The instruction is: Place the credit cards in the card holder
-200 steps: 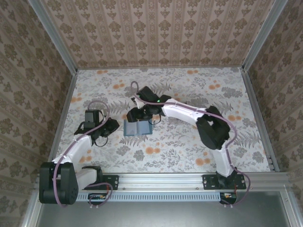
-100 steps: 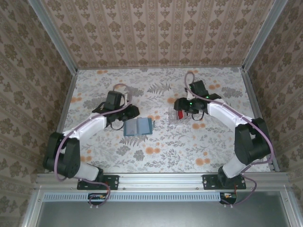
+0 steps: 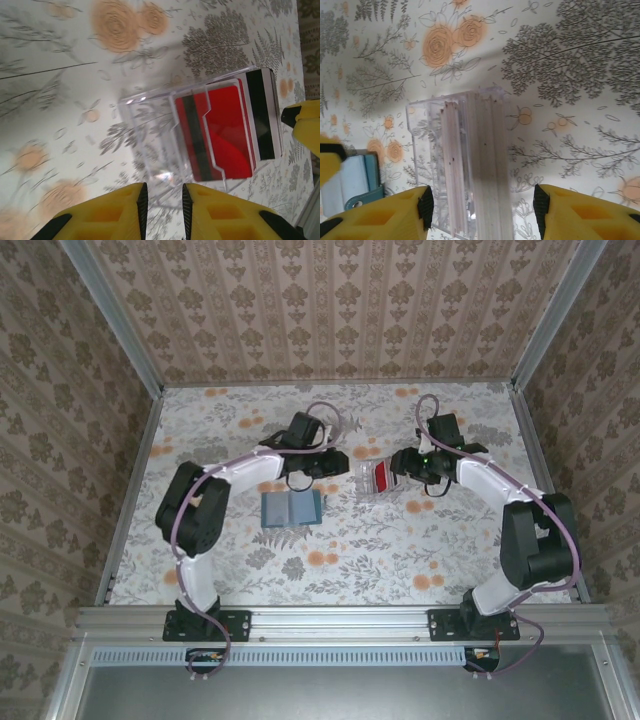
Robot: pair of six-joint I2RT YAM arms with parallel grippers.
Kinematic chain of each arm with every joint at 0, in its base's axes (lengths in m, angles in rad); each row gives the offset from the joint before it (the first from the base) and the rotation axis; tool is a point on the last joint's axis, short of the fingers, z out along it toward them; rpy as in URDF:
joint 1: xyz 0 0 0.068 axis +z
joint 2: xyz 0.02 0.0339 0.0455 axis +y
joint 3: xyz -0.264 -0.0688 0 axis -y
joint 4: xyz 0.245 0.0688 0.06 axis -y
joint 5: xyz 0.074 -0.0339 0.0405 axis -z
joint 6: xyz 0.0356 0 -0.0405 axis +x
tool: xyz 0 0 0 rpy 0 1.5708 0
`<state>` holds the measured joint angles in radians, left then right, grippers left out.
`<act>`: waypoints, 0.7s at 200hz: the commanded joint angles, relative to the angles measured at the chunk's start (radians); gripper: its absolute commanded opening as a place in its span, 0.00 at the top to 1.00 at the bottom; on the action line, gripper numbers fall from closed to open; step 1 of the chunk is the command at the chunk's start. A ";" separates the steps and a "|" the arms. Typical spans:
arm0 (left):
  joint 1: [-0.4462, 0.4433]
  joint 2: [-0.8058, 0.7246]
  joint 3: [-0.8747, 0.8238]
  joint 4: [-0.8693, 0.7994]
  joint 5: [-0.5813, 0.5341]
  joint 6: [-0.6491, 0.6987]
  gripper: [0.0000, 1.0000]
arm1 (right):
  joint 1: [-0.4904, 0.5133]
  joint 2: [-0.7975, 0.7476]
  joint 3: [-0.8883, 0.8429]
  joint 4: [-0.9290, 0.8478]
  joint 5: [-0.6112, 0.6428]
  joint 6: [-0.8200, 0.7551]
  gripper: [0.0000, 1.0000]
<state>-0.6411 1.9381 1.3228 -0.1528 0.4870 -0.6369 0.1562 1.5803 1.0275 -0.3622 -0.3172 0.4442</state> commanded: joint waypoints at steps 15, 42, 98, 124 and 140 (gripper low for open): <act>-0.037 0.098 0.093 -0.019 0.057 -0.024 0.72 | 0.021 0.038 0.046 0.012 -0.068 -0.015 0.42; -0.048 0.132 0.114 -0.025 0.065 -0.029 0.72 | 0.029 0.053 0.055 0.009 -0.078 -0.015 0.42; -0.060 0.156 0.096 0.003 0.069 -0.050 0.72 | 0.063 0.096 0.091 0.002 -0.081 -0.016 0.42; -0.070 0.166 0.093 0.017 0.072 -0.063 0.72 | 0.070 0.131 0.112 -0.009 -0.066 -0.027 0.42; -0.078 0.170 0.090 0.024 0.073 -0.066 0.72 | 0.071 0.146 0.122 -0.021 -0.060 -0.035 0.42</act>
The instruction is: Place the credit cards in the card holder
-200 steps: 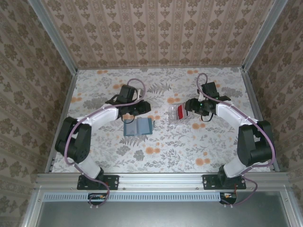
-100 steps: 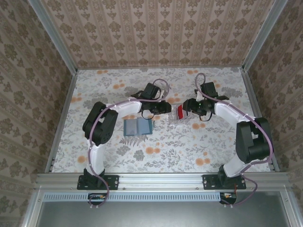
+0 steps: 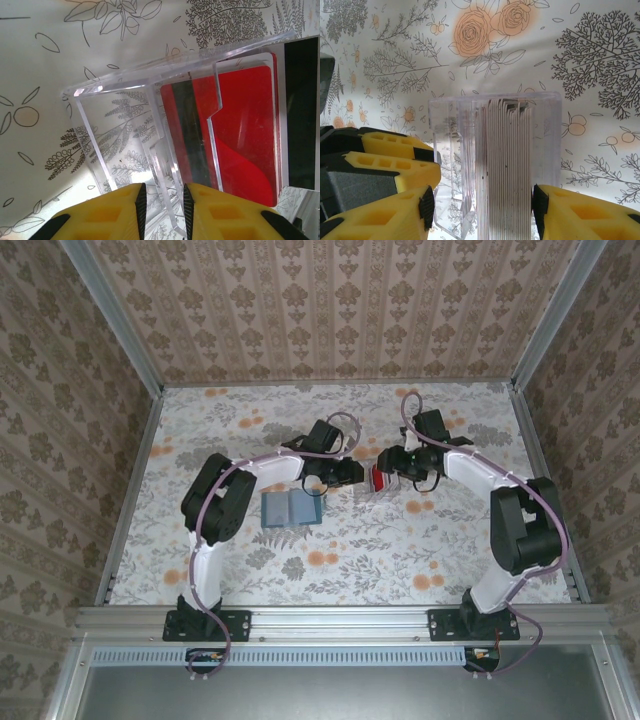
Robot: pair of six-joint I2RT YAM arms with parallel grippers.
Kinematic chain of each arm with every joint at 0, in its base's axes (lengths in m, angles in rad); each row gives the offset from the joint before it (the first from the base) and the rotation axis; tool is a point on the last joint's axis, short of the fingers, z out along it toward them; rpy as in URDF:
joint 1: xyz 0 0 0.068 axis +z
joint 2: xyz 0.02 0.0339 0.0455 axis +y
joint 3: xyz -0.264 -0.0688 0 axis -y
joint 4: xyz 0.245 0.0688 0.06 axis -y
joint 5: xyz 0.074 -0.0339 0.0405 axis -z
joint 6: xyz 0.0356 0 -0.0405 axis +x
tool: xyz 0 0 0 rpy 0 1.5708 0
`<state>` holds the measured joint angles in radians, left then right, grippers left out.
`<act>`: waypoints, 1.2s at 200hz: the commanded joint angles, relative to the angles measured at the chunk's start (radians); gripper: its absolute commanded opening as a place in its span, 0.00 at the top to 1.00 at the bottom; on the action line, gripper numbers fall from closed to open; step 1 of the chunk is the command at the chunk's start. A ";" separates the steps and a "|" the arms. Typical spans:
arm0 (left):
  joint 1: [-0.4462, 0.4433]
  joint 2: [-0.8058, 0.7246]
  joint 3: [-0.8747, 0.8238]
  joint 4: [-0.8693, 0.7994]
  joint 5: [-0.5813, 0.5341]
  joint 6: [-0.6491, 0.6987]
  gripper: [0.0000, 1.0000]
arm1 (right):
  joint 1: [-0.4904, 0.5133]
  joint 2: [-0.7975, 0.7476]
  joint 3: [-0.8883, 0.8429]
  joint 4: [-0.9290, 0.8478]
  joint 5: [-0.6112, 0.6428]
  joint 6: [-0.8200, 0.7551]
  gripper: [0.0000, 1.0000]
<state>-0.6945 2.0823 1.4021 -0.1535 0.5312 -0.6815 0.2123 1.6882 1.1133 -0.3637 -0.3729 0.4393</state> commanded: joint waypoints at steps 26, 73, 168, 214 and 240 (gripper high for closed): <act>-0.031 0.031 0.002 0.034 0.029 -0.030 0.72 | 0.017 0.037 0.043 -0.027 -0.017 -0.033 0.42; -0.032 0.034 -0.010 0.052 0.026 -0.045 0.72 | 0.023 -0.014 0.051 -0.048 -0.013 -0.034 0.43; -0.031 0.024 -0.017 0.034 0.007 -0.042 0.72 | 0.022 -0.034 0.062 -0.072 0.007 -0.043 0.43; -0.031 0.022 -0.022 0.036 0.005 -0.041 0.71 | 0.022 -0.049 0.068 -0.088 0.024 -0.052 0.45; -0.029 0.021 -0.023 0.034 0.003 -0.042 0.72 | 0.022 -0.050 0.070 -0.093 0.030 -0.053 0.47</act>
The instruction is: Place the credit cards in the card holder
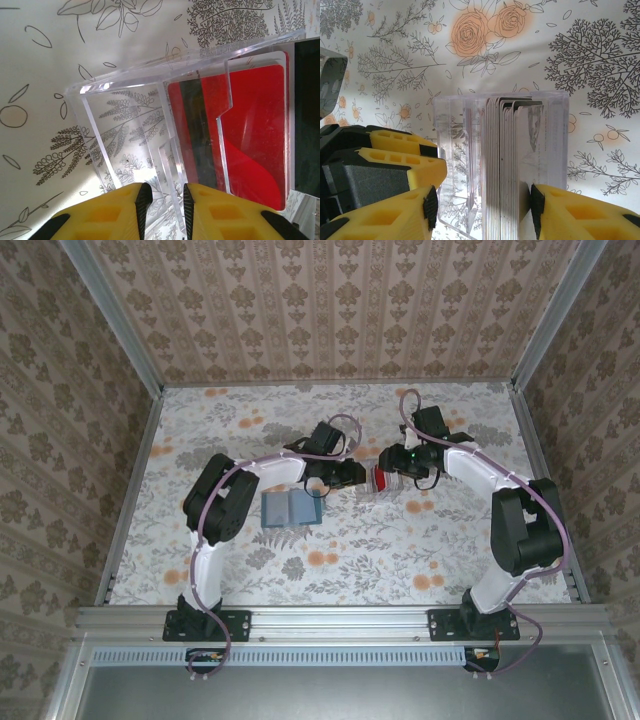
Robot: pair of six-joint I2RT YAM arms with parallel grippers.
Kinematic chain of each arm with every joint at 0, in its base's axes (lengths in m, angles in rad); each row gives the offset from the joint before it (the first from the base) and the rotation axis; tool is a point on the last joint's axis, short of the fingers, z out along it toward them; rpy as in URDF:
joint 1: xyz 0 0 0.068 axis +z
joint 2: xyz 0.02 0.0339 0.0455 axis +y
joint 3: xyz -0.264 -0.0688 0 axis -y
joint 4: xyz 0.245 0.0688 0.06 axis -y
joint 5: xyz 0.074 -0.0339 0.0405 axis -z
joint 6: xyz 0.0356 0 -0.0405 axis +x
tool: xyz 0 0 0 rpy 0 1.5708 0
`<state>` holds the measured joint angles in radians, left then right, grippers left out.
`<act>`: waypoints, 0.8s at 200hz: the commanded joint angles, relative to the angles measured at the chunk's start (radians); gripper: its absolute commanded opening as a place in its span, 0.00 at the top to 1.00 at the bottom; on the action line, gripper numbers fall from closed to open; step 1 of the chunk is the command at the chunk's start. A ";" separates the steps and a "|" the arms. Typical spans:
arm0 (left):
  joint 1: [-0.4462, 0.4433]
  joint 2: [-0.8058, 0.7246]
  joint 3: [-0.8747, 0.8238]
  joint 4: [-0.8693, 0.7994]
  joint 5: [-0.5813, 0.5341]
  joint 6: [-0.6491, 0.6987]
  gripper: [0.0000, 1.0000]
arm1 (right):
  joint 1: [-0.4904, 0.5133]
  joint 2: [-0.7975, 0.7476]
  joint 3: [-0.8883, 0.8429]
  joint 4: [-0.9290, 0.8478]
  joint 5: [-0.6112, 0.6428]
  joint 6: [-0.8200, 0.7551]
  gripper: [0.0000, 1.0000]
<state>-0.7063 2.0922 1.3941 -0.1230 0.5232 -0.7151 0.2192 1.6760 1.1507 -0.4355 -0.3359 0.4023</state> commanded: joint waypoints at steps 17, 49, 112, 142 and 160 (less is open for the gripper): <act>-0.016 0.005 -0.022 0.003 0.005 -0.008 0.71 | 0.015 -0.039 0.029 -0.019 -0.005 -0.016 0.47; -0.012 -0.004 -0.041 0.012 -0.002 -0.013 0.72 | 0.014 -0.042 0.031 -0.025 -0.001 -0.022 0.51; -0.005 -0.011 -0.054 0.017 -0.003 -0.016 0.72 | 0.012 -0.049 0.029 -0.038 0.024 -0.030 0.60; -0.004 -0.013 -0.055 0.016 -0.005 -0.016 0.72 | 0.010 -0.055 0.030 -0.040 0.026 -0.030 0.63; -0.002 -0.014 -0.057 0.016 -0.006 -0.015 0.72 | 0.010 -0.056 0.032 -0.042 0.027 -0.031 0.66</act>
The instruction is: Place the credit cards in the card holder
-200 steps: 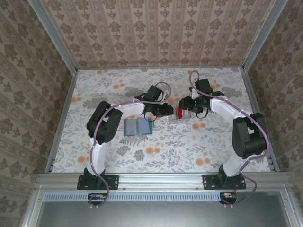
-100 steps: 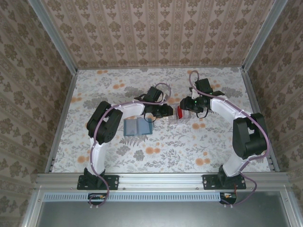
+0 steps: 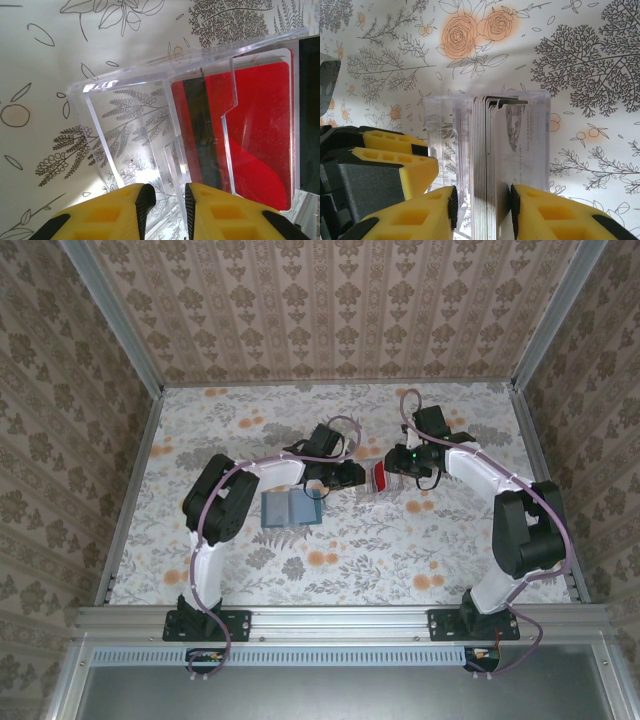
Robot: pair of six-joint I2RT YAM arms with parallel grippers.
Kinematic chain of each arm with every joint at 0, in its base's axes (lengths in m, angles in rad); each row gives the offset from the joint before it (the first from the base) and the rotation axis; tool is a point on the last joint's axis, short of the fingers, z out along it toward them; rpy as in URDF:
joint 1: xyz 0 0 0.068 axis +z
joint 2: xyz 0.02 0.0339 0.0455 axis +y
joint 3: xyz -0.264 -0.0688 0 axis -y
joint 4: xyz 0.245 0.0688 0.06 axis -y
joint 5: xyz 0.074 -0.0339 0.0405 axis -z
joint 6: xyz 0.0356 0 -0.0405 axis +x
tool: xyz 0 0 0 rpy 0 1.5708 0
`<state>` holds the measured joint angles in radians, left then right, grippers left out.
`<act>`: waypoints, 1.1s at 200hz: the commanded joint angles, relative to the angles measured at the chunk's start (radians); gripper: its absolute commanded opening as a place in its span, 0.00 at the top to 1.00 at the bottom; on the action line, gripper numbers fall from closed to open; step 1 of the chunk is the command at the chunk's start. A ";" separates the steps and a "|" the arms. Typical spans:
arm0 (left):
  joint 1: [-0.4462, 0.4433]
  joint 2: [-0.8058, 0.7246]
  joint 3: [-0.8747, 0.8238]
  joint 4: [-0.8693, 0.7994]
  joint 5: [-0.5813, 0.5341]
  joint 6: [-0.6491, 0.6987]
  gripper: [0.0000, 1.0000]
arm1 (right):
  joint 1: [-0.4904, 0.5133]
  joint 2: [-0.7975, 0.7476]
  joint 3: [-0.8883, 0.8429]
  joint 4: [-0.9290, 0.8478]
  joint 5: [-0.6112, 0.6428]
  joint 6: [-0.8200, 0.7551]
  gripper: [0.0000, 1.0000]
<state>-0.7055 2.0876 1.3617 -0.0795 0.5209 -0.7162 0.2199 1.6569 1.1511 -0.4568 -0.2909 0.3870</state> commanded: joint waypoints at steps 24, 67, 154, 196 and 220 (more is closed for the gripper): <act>-0.003 -0.012 -0.029 -0.026 -0.004 -0.015 0.72 | 0.008 -0.038 0.032 -0.023 -0.018 -0.016 0.71; 0.001 -0.019 -0.029 -0.029 -0.004 -0.013 0.72 | 0.002 -0.046 0.035 -0.029 -0.018 -0.018 0.80; 0.001 -0.033 -0.025 -0.038 -0.007 -0.012 0.72 | -0.022 -0.107 0.043 -0.070 0.010 -0.040 0.93; 0.002 -0.047 -0.029 -0.037 -0.009 -0.012 0.72 | -0.027 -0.153 0.030 -0.074 0.026 -0.037 0.97; 0.004 -0.064 -0.032 -0.039 -0.015 -0.008 0.72 | -0.030 -0.184 0.029 -0.075 0.040 -0.039 0.98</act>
<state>-0.7044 2.0724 1.3479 -0.0822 0.5144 -0.7193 0.1913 1.5257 1.1625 -0.5106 -0.2573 0.3573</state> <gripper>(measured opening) 0.284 0.069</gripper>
